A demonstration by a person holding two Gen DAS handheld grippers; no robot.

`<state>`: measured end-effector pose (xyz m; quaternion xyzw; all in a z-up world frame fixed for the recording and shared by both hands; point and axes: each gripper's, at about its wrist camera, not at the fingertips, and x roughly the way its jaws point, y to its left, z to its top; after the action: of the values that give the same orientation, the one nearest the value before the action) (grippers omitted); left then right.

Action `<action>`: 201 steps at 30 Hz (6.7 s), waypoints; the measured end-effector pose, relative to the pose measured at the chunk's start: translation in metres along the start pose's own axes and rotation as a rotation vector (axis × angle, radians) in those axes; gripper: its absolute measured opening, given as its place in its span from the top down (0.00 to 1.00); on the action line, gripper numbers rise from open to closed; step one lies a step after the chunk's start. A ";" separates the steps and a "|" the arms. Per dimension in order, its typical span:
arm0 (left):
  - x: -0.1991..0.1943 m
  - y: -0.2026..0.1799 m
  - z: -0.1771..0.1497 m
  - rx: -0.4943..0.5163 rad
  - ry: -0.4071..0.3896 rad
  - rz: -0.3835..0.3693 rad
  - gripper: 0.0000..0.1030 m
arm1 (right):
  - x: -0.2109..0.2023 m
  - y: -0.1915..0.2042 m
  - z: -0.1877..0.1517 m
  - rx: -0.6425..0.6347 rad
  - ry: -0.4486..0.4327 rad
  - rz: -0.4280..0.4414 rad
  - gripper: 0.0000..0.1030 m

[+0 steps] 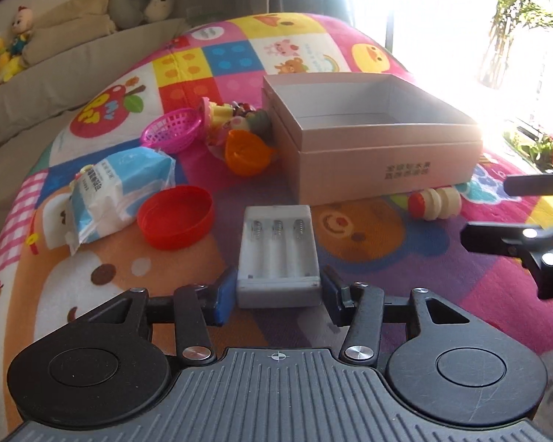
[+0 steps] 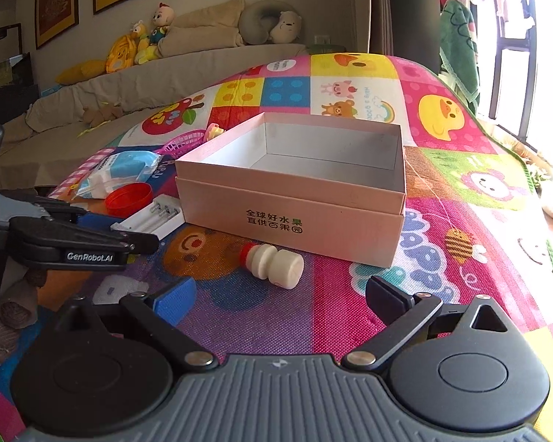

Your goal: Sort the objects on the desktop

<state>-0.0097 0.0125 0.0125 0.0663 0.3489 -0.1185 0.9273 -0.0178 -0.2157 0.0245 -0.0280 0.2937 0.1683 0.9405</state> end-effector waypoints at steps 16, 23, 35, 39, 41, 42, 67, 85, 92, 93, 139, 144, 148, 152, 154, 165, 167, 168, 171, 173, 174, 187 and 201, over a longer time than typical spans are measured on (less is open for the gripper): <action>-0.025 0.031 -0.002 -0.079 -0.033 0.077 0.05 | -0.006 0.010 -0.002 -0.034 0.020 0.031 0.00; 0.012 0.013 0.011 -0.063 -0.002 0.189 0.05 | -0.001 0.011 0.000 -0.035 0.035 0.002 0.00; -0.006 0.020 -0.005 -0.119 -0.004 0.122 0.08 | 0.040 0.022 0.020 -0.025 0.119 -0.039 0.25; -0.016 0.014 -0.010 -0.112 -0.002 0.080 0.08 | 0.055 0.020 0.022 -0.014 0.148 -0.063 0.47; -0.019 0.010 -0.009 -0.109 -0.009 0.057 0.08 | 0.053 0.019 0.022 -0.021 0.157 -0.053 0.54; -0.022 0.009 -0.007 -0.109 -0.015 0.043 0.08 | 0.047 0.018 0.022 -0.039 0.163 -0.043 0.54; 0.002 -0.013 0.071 -0.015 -0.259 0.016 0.02 | 0.015 -0.089 0.127 0.178 -0.150 -0.070 0.31; -0.020 0.115 -0.024 -0.566 -0.159 0.406 0.01 | 0.062 0.118 0.053 -0.381 -0.011 0.221 0.48; -0.022 0.117 -0.026 -0.593 -0.178 0.378 0.01 | 0.108 0.174 0.053 -0.576 -0.015 0.223 0.62; -0.021 0.117 -0.026 -0.598 -0.175 0.376 0.01 | 0.115 0.176 0.053 -0.584 0.001 0.230 0.62; 0.082 0.090 0.076 -0.048 -0.080 0.246 0.00 | -0.018 0.011 -0.003 -0.059 0.039 0.225 0.03; 0.082 0.077 0.068 -0.033 -0.067 0.259 0.21 | -0.016 0.007 -0.008 -0.063 0.068 0.186 0.02; 0.071 0.075 0.059 -0.049 -0.059 0.267 0.35 | -0.015 0.006 -0.014 -0.073 0.084 0.187 0.00; 0.044 0.065 0.045 -0.079 -0.056 0.211 0.37 | -0.012 0.009 -0.017 -0.085 0.105 0.205 0.00; 0.027 0.055 0.033 -0.078 -0.054 0.152 0.37 | -0.010 0.012 -0.019 -0.100 0.117 0.209 0.00; -0.019 0.017 -0.017 -0.069 -0.038 0.036 0.08 | 0.000 0.025 -0.022 -0.148 0.171 0.302 0.00; -0.012 0.020 -0.018 -0.096 -0.017 0.044 0.06 | 0.000 0.030 -0.022 -0.176 0.179 0.315 0.00; -0.010 0.022 -0.018 -0.107 -0.014 0.046 0.06 | 0.000 0.031 -0.022 -0.188 0.183 0.319 0.00; -0.008 0.023 -0.018 -0.115 -0.014 0.048 0.05 | 0.001 0.033 -0.023 -0.257 0.181 0.264 0.00; -0.008 0.024 -0.018 -0.122 -0.009 0.046 0.03 | 0.001 0.027 -0.022 -0.281 0.150 0.183 0.00; -0.008 0.024 -0.019 -0.125 -0.009 0.045 0.03 | 0.003 0.023 -0.019 -0.273 0.141 0.139 0.00; -0.006 0.021 -0.018 -0.122 0.004 0.053 0.00 | 0.022 -0.022 -0.010 -0.006 0.165 0.055 0.00; -0.006 0.021 -0.018 -0.124 0.003 0.050 0.00 | -0.004 0.013 -0.013 -0.143 0.176 0.316 0.00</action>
<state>-0.0201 0.0373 0.0035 0.0176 0.3550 -0.0731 0.9318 -0.0324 -0.2063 0.0170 -0.0630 0.3627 0.3312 0.8688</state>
